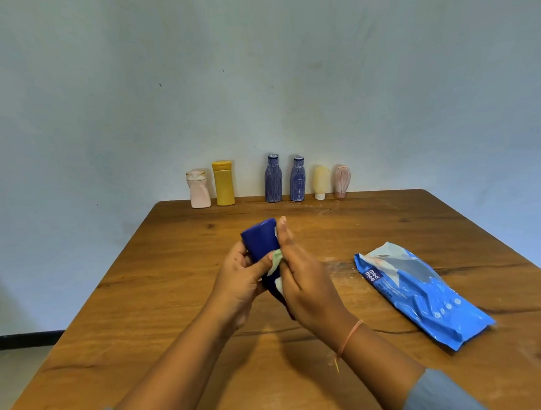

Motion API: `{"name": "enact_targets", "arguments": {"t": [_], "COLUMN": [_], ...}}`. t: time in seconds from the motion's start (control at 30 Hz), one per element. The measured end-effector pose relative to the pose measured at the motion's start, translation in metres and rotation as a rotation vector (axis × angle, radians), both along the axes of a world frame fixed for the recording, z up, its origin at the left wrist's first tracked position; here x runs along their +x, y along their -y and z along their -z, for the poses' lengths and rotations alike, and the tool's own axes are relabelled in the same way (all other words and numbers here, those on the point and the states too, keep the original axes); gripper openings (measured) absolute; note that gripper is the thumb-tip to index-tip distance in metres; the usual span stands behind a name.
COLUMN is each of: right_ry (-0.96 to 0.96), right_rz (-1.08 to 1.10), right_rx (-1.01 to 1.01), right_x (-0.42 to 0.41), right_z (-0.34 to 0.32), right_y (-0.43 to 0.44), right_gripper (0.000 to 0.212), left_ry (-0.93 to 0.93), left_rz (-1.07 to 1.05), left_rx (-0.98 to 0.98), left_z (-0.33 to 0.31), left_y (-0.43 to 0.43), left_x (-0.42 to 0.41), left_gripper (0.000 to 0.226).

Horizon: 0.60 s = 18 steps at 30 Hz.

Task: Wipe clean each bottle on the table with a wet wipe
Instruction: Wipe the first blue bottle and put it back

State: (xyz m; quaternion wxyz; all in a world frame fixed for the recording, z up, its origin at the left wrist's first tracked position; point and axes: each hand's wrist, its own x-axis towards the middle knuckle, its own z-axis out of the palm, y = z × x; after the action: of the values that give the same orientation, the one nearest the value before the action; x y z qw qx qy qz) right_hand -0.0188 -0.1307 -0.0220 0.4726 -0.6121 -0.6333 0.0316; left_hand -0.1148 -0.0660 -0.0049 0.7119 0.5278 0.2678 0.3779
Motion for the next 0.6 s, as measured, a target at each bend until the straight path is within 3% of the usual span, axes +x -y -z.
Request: {"name": "enact_targets", "arguments": {"t": [0.23,0.4,0.43,0.5,0.6], "right_ry": [0.314,-0.170,-0.189,-0.124,0.092], "right_rz": [0.022,0.023,0.043,0.081,0.097], "right_rx": [-0.180,-0.145,-0.140,-0.139,-0.127], "right_x": [0.004,0.003,0.004,0.008,0.013], "right_z": [0.012,0.015,0.013,0.011,0.009], "right_y": [0.013,0.011,0.009,0.009,0.013], "right_gripper": [0.063,0.049,0.046,0.044,0.042], "left_ry": [0.219,0.205,0.082,-0.357,-0.882], "left_rz": [-0.175,-0.262,-0.313,-0.379,-0.228], "left_rx": [-0.265,-0.332,-0.245,0.114,0.745], "left_z": [-0.005,0.002,0.004,0.004,0.002], "left_y": [-0.019,-0.025,-0.027,-0.030,-0.027], "left_x": [-0.003,-0.002,-0.002,-0.007,-0.016], "left_gripper": [0.031,0.056,0.068,0.088,0.080]}}
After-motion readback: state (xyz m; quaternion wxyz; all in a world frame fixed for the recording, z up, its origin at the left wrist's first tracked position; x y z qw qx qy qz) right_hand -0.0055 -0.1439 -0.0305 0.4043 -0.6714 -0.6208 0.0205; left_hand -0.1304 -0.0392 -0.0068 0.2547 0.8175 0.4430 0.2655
